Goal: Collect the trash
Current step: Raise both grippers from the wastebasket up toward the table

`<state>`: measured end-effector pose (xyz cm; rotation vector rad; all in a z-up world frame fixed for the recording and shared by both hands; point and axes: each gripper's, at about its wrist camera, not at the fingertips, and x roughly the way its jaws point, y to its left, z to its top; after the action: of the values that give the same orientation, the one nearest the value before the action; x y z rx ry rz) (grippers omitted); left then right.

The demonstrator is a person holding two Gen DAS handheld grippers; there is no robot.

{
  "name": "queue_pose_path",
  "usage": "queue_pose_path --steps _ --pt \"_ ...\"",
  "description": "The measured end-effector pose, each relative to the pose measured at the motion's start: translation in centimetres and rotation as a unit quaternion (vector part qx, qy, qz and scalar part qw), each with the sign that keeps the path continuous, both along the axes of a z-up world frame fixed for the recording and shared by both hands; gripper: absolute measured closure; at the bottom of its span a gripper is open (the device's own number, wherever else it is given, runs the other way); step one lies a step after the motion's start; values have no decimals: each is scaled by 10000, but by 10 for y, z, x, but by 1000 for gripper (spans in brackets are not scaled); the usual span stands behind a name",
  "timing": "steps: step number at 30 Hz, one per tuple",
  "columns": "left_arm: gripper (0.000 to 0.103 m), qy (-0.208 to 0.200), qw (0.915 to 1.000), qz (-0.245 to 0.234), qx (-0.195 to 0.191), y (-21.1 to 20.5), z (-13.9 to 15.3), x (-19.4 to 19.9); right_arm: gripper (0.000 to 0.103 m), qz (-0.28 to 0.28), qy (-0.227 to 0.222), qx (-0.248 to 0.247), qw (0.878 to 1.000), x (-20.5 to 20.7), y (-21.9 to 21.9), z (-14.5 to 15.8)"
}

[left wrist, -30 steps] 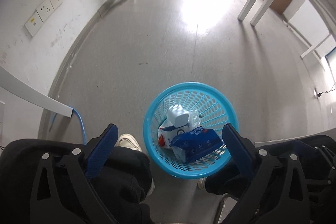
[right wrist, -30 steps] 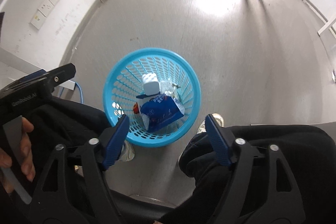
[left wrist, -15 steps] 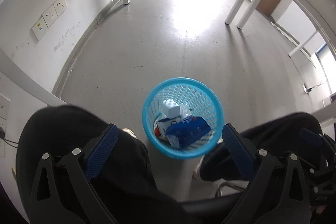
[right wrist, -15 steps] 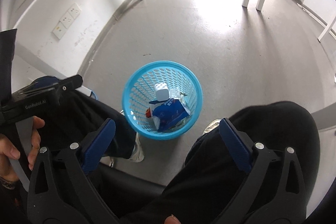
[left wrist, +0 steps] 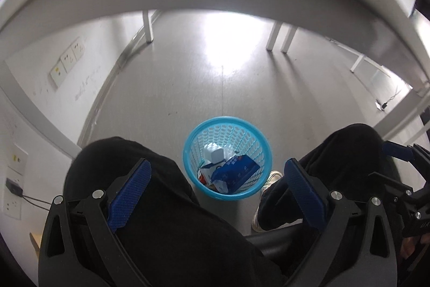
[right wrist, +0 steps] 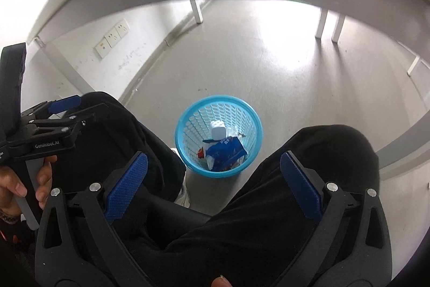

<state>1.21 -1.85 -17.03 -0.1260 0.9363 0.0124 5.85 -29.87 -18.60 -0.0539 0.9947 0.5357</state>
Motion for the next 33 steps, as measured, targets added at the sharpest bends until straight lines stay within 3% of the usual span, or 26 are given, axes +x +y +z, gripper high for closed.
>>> queue_pose_path --steps 8,19,33 --pt "6 -606 9974 -370 97 -6 56 -33 8 1 -513 253 9984 -32 -10 45" --pt "6 -1253 9912 -412 -98 4 112 -51 8 -83 -1360 663 9885 -53 -22 114" --pt "6 -1905 9811 -312 119 28 169 -6 8 -193 -1905 930 9771 3 -9 177"
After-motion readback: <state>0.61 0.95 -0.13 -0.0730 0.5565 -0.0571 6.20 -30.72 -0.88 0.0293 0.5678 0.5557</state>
